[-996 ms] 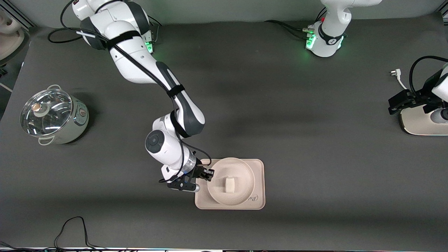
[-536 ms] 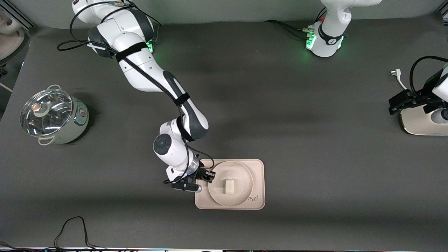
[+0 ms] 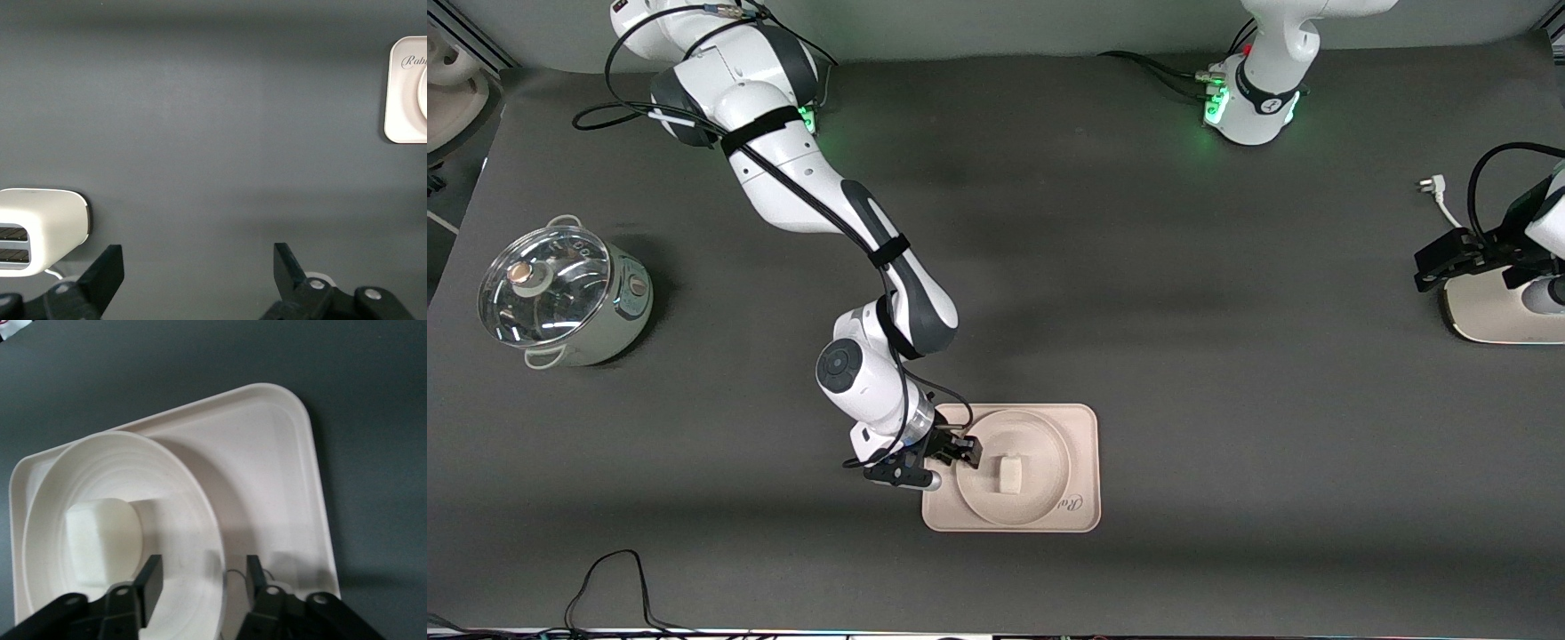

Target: Place bun in plate and plate on tray

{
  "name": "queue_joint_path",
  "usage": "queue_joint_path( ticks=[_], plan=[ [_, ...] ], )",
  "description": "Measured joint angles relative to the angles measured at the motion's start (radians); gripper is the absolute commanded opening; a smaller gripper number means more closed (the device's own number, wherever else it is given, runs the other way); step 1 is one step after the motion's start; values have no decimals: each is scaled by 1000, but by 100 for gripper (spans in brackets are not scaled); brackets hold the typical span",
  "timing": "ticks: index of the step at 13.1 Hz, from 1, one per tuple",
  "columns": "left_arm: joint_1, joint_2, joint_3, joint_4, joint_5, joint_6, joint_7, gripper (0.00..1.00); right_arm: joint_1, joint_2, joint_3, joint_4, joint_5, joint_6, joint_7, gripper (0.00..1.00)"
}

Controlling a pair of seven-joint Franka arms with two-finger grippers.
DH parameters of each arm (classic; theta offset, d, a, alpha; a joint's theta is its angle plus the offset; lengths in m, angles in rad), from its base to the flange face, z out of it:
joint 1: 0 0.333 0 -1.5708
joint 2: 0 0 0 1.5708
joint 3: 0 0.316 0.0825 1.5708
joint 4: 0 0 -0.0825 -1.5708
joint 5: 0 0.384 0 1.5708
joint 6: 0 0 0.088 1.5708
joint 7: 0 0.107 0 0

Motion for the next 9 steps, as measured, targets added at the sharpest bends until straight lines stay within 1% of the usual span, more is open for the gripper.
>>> queue_joint_path(
  ticks=[2,4,6,7,9],
  plan=[
    [0,0,-1,0,0,1,0,100,-1,-56,-13,5,0,-115,0,100],
    [0,0,-2,1,0,1,0,100,-6,-150,-50,-5,0,-259,0,100],
    [0,0,-3,4,0,2,0,100,-28,-274,-77,-42,-6,-418,0,100],
    [-1,0,-3,6,0,2,0,100,-54,-342,-83,-65,-25,-501,-1,100],
    [-1,0,-5,10,0,2,0,100,-126,-485,-83,-101,-95,-688,-6,100]
  ],
)
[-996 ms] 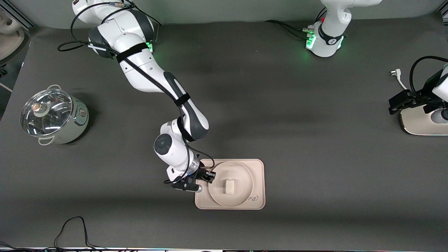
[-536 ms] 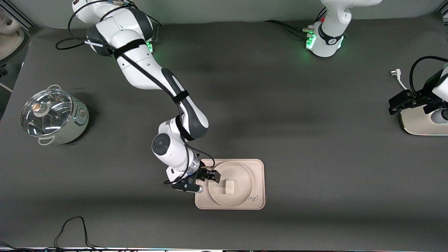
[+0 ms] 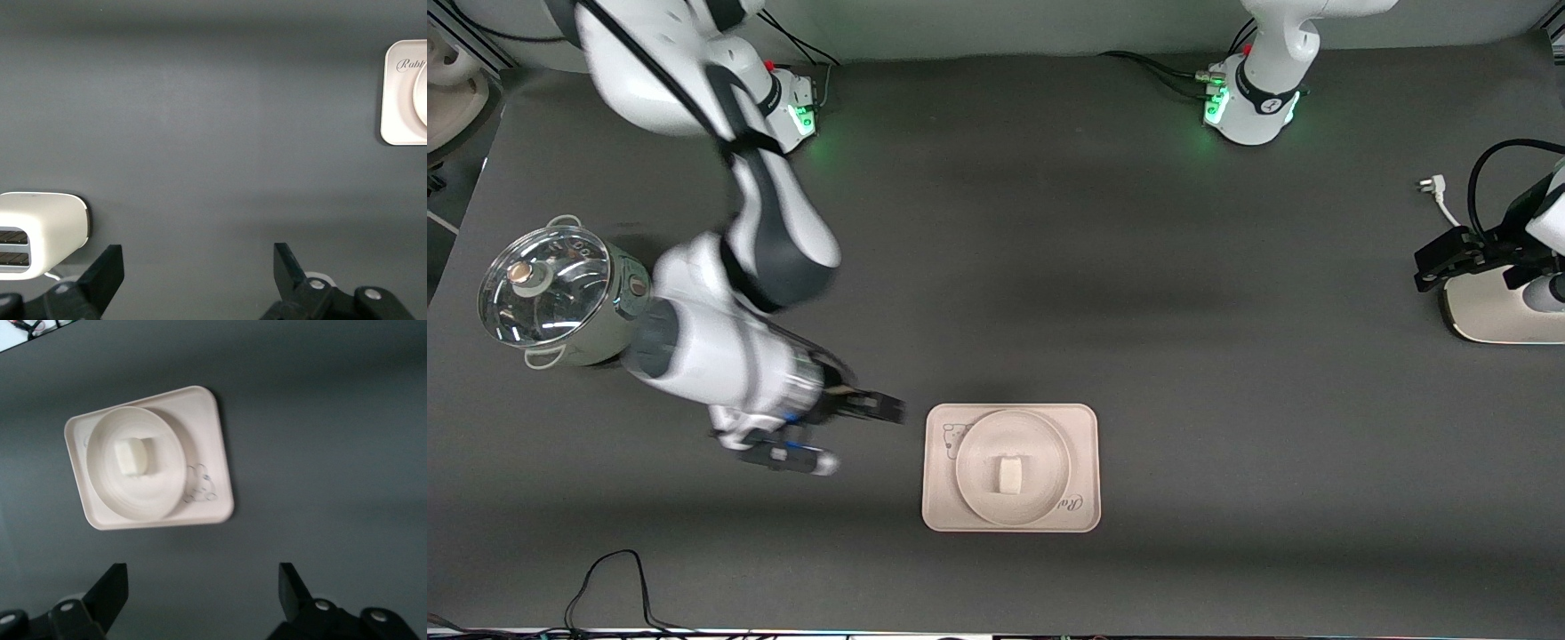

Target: Place bun in plate and plate on tray

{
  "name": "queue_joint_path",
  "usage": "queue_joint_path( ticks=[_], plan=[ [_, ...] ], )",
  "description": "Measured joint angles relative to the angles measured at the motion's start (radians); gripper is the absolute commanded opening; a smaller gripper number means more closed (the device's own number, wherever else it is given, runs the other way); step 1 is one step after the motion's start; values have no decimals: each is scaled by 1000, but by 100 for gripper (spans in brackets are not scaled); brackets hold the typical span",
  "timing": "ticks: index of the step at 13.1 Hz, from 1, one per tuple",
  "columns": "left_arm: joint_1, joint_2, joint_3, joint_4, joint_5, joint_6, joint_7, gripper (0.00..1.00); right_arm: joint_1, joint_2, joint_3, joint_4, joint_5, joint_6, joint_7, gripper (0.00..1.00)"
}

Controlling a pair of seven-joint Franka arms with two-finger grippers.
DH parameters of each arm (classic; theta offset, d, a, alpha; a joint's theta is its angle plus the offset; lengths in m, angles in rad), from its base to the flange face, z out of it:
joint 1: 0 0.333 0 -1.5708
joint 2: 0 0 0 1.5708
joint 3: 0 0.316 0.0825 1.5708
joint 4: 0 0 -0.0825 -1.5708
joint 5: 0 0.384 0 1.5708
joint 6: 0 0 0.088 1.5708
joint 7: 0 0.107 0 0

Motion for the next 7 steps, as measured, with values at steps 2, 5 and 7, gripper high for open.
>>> queue_joint_path(
  ticks=[2,5,7],
  plan=[
    [0,0,0,0,0,0,0,100,-67,-135,5,-26,-65,-171,-7,100],
    [0,0,-1,1,0,-1,0,100,-210,-311,80,-91,-183,-328,-101,100],
    [0,0,-1,1,0,-1,0,100,-298,-391,114,-152,-222,-348,-185,100]
  ],
)
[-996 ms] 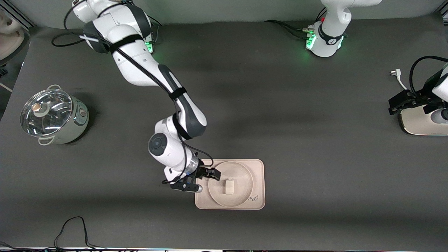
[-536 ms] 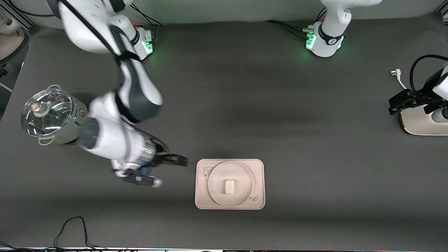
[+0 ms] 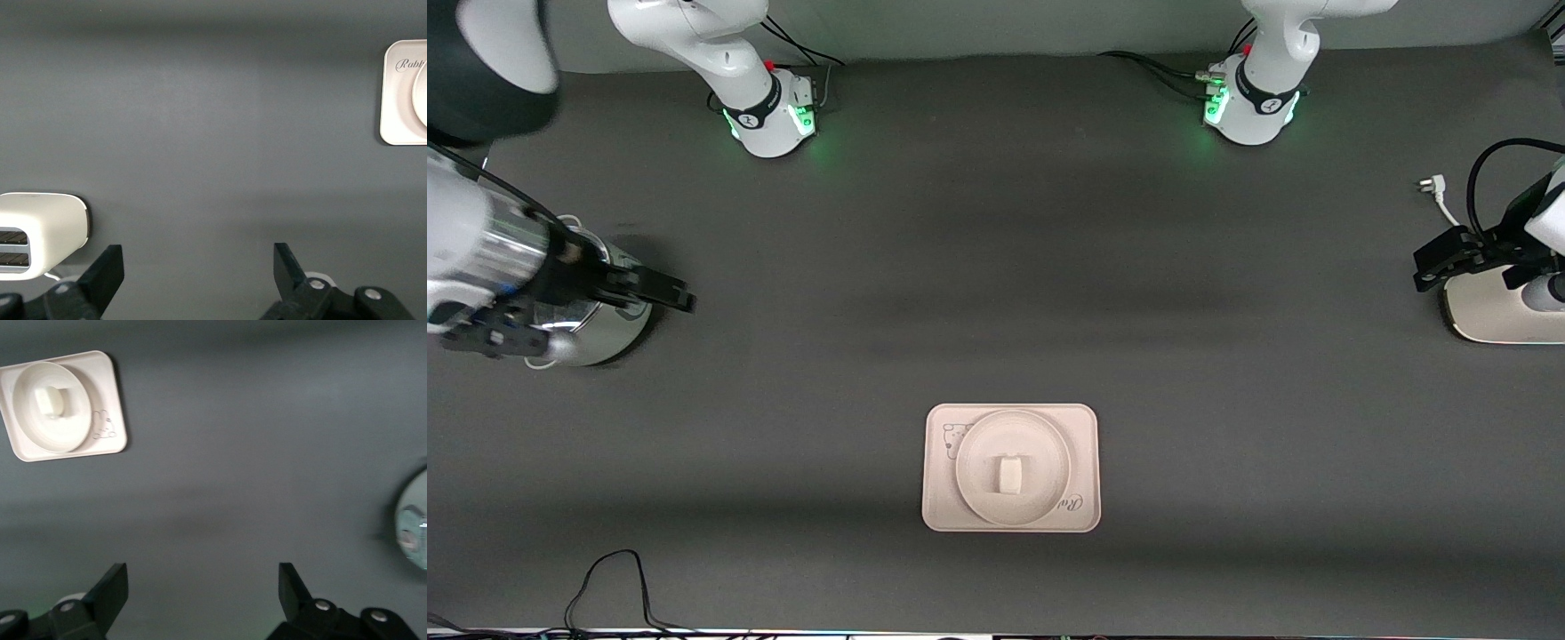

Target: Place bun in plate and plate on tray

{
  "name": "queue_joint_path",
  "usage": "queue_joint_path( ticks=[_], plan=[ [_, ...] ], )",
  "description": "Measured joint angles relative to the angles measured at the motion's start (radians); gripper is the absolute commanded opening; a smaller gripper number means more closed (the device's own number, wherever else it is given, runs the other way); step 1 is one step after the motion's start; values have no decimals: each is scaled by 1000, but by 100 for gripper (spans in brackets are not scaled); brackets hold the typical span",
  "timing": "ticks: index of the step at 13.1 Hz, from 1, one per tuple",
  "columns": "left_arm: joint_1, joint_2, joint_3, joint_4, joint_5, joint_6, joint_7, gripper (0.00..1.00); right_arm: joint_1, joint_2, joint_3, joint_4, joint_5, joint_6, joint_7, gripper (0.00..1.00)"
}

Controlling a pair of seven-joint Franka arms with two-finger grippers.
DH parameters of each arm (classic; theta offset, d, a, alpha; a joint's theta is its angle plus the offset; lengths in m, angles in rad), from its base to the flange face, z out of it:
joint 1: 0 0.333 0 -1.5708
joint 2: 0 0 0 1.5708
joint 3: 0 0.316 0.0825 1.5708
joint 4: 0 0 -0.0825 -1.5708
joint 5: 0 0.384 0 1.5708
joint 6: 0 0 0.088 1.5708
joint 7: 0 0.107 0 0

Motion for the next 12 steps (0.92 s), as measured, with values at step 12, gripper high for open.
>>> queue_joint_path(
  ticks=[12],
  plan=[
    [0,0,-4,0,0,1,0,100,-56,-79,-63,-70,-105,-24,-169,100]
  ],
)
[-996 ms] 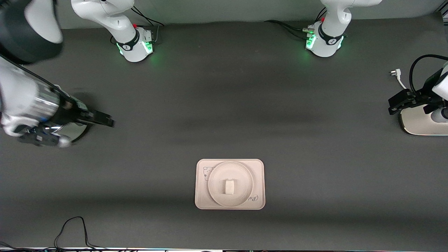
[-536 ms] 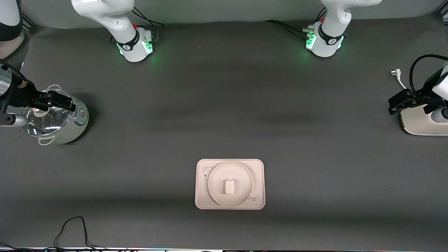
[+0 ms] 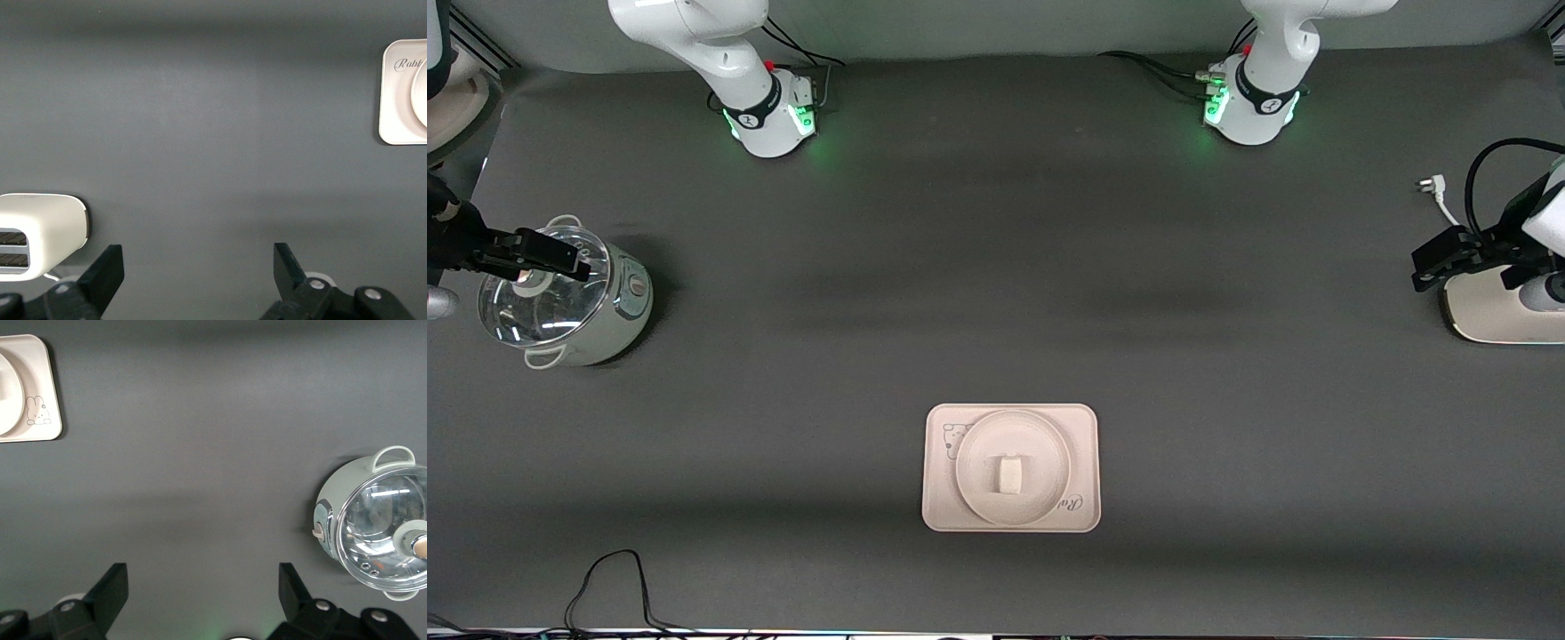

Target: Place bun in plate and plate on tray

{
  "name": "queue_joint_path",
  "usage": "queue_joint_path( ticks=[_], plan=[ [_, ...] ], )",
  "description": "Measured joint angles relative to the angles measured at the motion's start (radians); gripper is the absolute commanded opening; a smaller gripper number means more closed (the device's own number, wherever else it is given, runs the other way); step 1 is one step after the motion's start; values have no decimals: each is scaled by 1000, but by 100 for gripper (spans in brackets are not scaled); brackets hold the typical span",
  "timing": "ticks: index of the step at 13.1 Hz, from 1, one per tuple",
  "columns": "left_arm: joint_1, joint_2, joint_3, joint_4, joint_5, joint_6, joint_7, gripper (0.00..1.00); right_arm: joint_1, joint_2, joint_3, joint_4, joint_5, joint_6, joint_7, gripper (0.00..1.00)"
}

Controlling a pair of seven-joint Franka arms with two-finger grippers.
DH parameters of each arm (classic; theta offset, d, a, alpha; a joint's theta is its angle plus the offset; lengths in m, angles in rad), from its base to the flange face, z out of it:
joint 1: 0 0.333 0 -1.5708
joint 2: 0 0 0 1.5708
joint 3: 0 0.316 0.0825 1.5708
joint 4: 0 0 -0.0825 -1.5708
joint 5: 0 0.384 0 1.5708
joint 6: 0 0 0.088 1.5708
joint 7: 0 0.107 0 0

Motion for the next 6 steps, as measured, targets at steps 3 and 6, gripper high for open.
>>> queue_joint_path(
  ticks=[3,6],
  plan=[
    [0,0,0,0,0,0,0,100,0,0,2,0,-30,0,-1,100],
    [0,0,0,0,0,0,0,100,0,0,2,0,-34,0,-2,100]
  ],
)
